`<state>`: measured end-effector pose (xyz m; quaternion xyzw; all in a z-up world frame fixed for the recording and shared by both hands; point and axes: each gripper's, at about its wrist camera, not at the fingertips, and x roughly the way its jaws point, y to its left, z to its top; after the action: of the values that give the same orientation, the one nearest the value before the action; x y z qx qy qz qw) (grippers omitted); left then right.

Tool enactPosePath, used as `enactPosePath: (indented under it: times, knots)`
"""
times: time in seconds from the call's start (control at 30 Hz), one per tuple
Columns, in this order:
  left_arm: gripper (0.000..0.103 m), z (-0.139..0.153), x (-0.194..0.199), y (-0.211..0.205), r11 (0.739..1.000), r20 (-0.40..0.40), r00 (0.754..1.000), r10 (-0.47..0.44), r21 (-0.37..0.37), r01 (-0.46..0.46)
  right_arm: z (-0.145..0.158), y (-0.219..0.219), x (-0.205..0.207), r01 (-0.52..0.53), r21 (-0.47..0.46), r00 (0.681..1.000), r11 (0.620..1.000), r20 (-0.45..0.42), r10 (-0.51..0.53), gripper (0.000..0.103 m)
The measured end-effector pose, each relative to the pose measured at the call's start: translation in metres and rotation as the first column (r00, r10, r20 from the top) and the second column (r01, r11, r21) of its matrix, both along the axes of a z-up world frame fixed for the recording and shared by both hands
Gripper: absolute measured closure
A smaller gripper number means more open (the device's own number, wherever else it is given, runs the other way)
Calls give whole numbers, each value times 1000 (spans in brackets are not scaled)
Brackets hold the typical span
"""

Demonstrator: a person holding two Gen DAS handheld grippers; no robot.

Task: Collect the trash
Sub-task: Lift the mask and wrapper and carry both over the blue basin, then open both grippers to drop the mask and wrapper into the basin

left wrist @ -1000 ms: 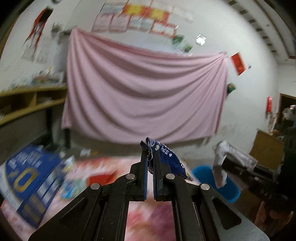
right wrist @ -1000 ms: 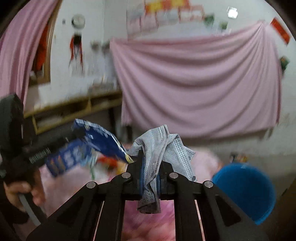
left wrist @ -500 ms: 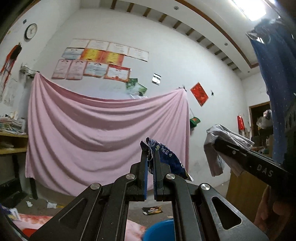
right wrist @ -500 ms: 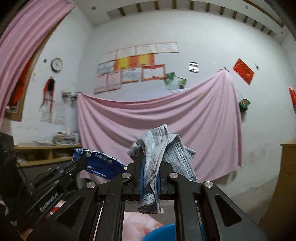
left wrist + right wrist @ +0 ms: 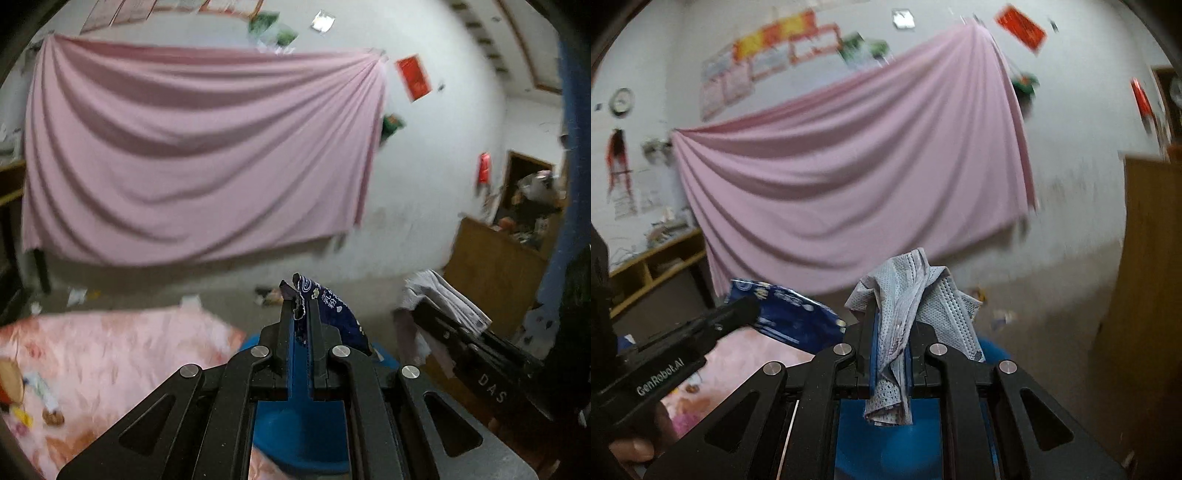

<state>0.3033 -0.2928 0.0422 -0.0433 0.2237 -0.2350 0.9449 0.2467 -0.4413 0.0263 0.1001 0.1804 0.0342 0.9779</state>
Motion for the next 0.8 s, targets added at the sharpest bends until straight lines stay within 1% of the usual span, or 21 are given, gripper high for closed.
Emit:
enactPosePath:
  times: [0.07,0.17,0.2,0.23,0.27,0.33,0.37,0.4,0.43,0.47,0.53,0.57,0.63,0.7,0.73,0.77,0.8]
  knots:
    - [100,-6,8,-4,1000,-44,999,-5,12,5,-10,-1,4,13,12,998,1000,-55,-13,92]
    - [100,-10,12,-6,999,-70,997,-23,32,25,-21,-4,10,28,25,992,999,-123,-25,90]
    - [98,-10,15,-9,999,-80,996,-25,37,28,-21,-5,12,29,35,990,999,-139,-24,86]
    - [97,-11,18,-12,999,-93,995,-28,39,32,-24,-6,14,32,44,987,999,-156,-24,80]
    - [97,-12,18,-15,998,-110,993,-35,39,39,-27,-7,15,32,53,985,998,-172,-23,76]
    - [94,-10,24,-14,998,-132,991,-28,44,34,-30,-8,16,32,62,981,998,-194,-20,74]
    - [93,-19,17,-12,999,-139,990,-26,43,32,-32,-9,16,35,64,978,997,-206,-21,74]
    - [93,-20,20,-13,999,-149,989,-26,40,32,-34,-11,17,37,67,976,997,-216,-22,73]
    - [91,-20,18,-13,999,-156,987,-26,38,32,-33,-12,18,36,72,975,997,-221,-20,72]
    - [83,-21,16,-12,999,-161,987,-24,38,31,-34,-13,19,34,79,974,996,-228,-16,71]
    - [74,-25,18,-10,999,-176,984,-23,28,28,-34,-18,22,36,87,971,996,-240,-14,65]
    - [74,-26,20,-8,1000,-186,982,-20,19,24,-35,-19,22,34,89,970,995,-242,-11,63]
    - [74,-28,21,-3,1000,-195,981,-4,18,8,-34,-20,27,33,90,968,995,-252,-9,57]
    - [73,-28,18,5,1000,-195,981,15,12,-13,-33,-21,27,33,96,967,995,-255,-7,56]
    - [71,-27,18,9,1000,-194,981,19,3,-19,-32,-19,30,40,83,970,996,-244,-18,55]
    - [65,-25,16,13,1000,-190,981,25,-7,-27,-31,-17,31,37,83,972,996,-235,-17,54]
    - [61,-23,13,18,999,-183,983,35,-17,-38,-29,-17,30,34,82,975,996,-222,-16,52]
